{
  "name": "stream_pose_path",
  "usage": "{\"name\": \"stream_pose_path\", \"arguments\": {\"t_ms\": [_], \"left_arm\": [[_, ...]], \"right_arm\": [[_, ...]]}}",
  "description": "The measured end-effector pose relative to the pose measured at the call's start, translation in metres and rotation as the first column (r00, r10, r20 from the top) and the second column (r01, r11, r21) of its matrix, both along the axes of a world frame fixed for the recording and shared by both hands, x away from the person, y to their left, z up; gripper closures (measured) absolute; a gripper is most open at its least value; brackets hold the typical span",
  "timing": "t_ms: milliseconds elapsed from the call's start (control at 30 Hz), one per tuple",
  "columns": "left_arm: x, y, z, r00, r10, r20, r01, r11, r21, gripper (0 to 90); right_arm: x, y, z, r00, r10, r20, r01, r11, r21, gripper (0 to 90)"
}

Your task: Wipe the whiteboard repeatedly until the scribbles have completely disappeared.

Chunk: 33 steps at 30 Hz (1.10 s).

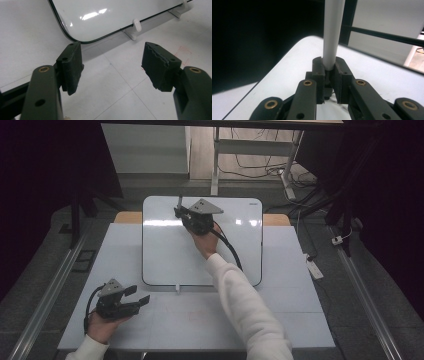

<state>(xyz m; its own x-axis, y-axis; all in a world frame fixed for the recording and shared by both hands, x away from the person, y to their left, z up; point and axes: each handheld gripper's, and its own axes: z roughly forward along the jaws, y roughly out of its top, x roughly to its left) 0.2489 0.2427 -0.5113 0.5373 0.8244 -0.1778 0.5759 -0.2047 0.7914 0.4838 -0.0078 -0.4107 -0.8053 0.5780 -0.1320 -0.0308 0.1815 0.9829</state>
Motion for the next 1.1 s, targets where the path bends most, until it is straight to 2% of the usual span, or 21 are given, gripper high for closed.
{"name": "stream_pose_path", "arguments": {"t_ms": [67, 100, 133, 200, 267, 300, 333, 400, 567, 667, 700, 800, 867, 900, 1000, 1067, 1100], "left_arm": [[0.0, 0.0, 0.0, 1.0, 0.0, 0.0, 0.0, 1.0, -0.001, 33.6], [0.0, 0.0, 0.0, 1.0, 0.0, 0.0, 0.0, 1.0, -0.001, 33.6], [0.0, 0.0, 0.0, 1.0, -0.001, 0.0, 0.001, 1.0, 0.0, 33.6], [0.0, 0.0, 0.0, 1.0, -0.001, 0.0, 0.001, 1.0, 0.0, 33.5], [0.001, 0.0, 0.0, 1.0, -0.002, -0.003, 0.002, 1.0, -0.001, 33.6], [0.001, 0.0, -0.001, 1.0, -0.001, -0.004, 0.001, 1.0, -0.001, 33.6], [0.001, 0.0, -0.001, 1.0, -0.001, -0.004, 0.001, 1.0, -0.001, 33.5], [0.0, 0.0, 0.0, 1.0, -0.001, 0.0, 0.001, 1.0, 0.001, 33.6], [0.0, 0.0, 0.0, 1.0, -0.002, 0.001, 0.002, 1.0, 0.001, 33.5], [0.001, -0.001, -0.001, 1.0, -0.004, -0.004, 0.004, 1.0, 0.003, 33.5], [0.001, -0.001, -0.001, 1.0, -0.005, -0.005, 0.005, 1.0, 0.002, 33.5], [0.0, -0.001, 0.0, 1.0, -0.001, -0.001, 0.001, 1.0, 0.002, 33.5], [0.0, 0.0, 0.0, 1.0, -0.001, 0.001, 0.001, 1.0, 0.0, 33.5], [0.0, 0.0, 0.0, 1.0, -0.001, 0.002, 0.001, 1.0, -0.001, 33.5], [0.0, -0.001, 0.0, 1.0, -0.001, 0.002, 0.001, 1.0, 0.0, 33.5], [0.001, -0.001, 0.0, 1.0, -0.005, -0.001, 0.005, 1.0, 0.0, 33.5], [0.001, -0.001, 0.0, 1.0, -0.006, -0.002, 0.006, 1.0, 0.002, 33.5]], "right_arm": [[0.003, -0.003, 0.005, 0.9991, -0.038, 0.019, 0.038, 0.9993, 0.007, 80.1], [0.003, -0.003, 0.005, 0.9991, -0.038, 0.019, 0.038, 0.9993, 0.007, 80.1], [0.007, -0.01, 0.008, 0.9978, -0.067, 0.0, 0.067, 0.9965, 0.052, 80.1], [0.007, -0.011, 0.006, 0.9983, -0.057, -0.014, 0.058, 0.9969, 0.054, 80.1], [0.001, -0.005, 0.0, 0.9999, -0.013, -0.006, 0.013, 0.9998, 0.015, 80.1], [0.001, -0.005, 0.0, 0.9999, -0.013, -0.006, 0.013, 0.9998, 0.015, 80.1], [-0.005, 0.0, -0.004, 0.9999, 0.005, 0.011, -0.005, 0.9998, -0.021, 80.1], [-0.005, -0.001, -0.003, 0.9999, 0.005, 0.013, -0.005, 0.9997, -0.023, 80.1], [0.005, -0.017, 0.007, 0.9958, -0.091, 0.004, 0.091, 0.9943, 0.057, 80.1], [-0.001, -0.007, 0.001, 0.9993, -0.037, 0.005, 0.037, 0.9991, 0.018, 80.1], [-0.001, -0.007, 0.001, 0.9993, -0.037, 0.005, 0.037, 0.9991, 0.018, 80.1], [-0.008, 0.002, -0.005, 0.9999, -0.005, 0.013, 0.005, 0.9997, -0.025, 80.1], [-0.006, -0.002, -0.002, 0.9997, -0.02, 0.011, 0.02, 0.9997, -0.012, 80.1], [-0.001, -0.012, 0.003, 0.9972, -0.071, 0.022, 0.071, 0.9974, 0.007, 80.1], [0.004, -0.023, 0.008, 0.9948, -0.102, -0.005, 0.102, 0.9936, 0.049, 80.1], [0.003, -0.021, 0.007, 0.9957, -0.093, -0.004, 0.093, 0.9946, 0.046, 80.1], [-0.003, -0.013, 0.001, 0.999, -0.044, 0.0, 0.044, 0.999, 0.008, 80.0]]}}
